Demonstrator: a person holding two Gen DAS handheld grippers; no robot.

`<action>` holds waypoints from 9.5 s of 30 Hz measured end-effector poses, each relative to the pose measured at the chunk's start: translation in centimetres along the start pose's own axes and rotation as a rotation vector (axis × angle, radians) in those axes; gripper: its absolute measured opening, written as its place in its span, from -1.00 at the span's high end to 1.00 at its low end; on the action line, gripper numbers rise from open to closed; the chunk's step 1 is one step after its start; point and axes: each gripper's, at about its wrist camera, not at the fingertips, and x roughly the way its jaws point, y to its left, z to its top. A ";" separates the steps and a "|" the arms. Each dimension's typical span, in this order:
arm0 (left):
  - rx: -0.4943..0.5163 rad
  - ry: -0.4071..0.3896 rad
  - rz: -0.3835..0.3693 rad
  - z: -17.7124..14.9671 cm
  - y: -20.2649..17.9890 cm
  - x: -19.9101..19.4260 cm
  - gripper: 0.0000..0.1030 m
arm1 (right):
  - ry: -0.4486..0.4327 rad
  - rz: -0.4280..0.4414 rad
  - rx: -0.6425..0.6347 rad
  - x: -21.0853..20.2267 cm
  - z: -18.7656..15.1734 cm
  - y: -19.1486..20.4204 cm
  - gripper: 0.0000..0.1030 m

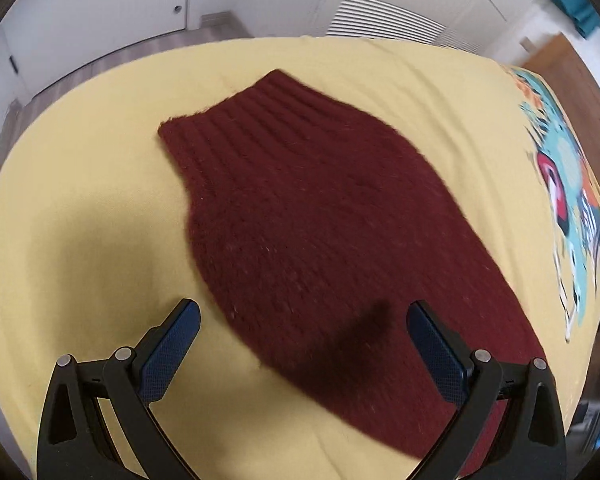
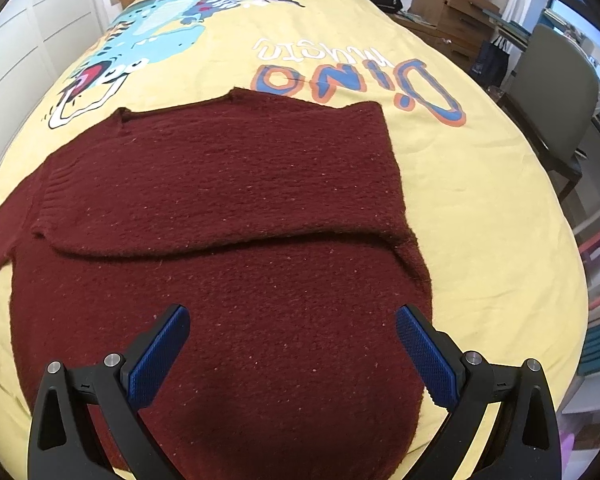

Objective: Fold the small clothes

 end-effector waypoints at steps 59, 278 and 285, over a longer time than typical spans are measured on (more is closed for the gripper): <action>1.079 0.153 -0.386 -37.5 -38.3 -6.9 0.76 | -0.059 0.041 0.074 0.1 4.6 -7.4 -0.99; 1.009 0.202 -0.152 -33.4 -16.6 -8.2 -0.98 | 0.015 0.157 0.022 -0.6 -6.5 -6.6 -0.98; 1.048 0.311 -0.092 -36.0 -11.4 -6.5 -0.98 | 0.124 0.151 0.059 0.3 -11.2 -7.9 -0.98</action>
